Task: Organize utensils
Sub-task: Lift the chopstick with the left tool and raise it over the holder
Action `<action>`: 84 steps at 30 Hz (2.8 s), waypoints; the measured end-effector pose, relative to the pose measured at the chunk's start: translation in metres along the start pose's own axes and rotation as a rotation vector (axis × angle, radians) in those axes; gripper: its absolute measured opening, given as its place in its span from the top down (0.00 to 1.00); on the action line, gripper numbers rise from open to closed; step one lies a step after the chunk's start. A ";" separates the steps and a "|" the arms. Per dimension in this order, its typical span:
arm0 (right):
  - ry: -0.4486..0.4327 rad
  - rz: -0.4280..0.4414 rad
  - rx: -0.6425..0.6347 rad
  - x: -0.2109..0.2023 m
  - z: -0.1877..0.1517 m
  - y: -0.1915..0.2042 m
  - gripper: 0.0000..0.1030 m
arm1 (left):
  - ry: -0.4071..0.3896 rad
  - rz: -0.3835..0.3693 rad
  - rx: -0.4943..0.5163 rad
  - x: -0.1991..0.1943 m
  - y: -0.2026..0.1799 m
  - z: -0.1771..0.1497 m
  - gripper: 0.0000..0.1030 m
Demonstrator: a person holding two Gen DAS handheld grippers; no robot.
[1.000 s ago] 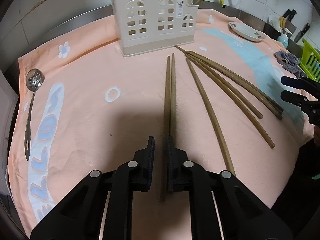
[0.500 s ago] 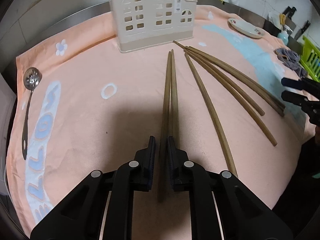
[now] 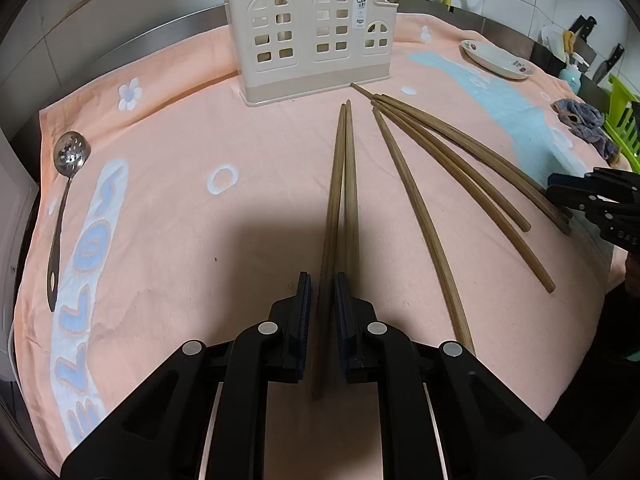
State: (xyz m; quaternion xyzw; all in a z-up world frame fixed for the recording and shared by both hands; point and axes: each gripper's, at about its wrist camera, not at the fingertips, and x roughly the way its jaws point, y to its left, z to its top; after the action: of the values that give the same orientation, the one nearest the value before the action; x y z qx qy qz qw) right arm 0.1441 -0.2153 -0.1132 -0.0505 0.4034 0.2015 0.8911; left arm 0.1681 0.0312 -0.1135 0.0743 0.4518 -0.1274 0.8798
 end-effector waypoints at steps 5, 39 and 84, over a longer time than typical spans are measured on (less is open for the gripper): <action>0.009 -0.008 -0.017 0.006 0.001 0.002 0.87 | -0.004 -0.003 -0.002 0.000 0.001 -0.001 0.89; -0.299 -0.010 -0.069 -0.082 0.071 0.014 0.94 | -0.186 0.003 -0.057 -0.053 -0.001 0.023 0.94; -0.383 0.063 -0.110 -0.116 0.281 -0.021 0.94 | -0.564 0.104 0.069 -0.177 -0.001 0.254 0.95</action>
State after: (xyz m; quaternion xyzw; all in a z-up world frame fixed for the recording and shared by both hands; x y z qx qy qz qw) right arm 0.2803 -0.2009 0.1592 -0.0470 0.2164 0.2568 0.9408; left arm 0.2661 -0.0040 0.1777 0.0888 0.1804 -0.1130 0.9730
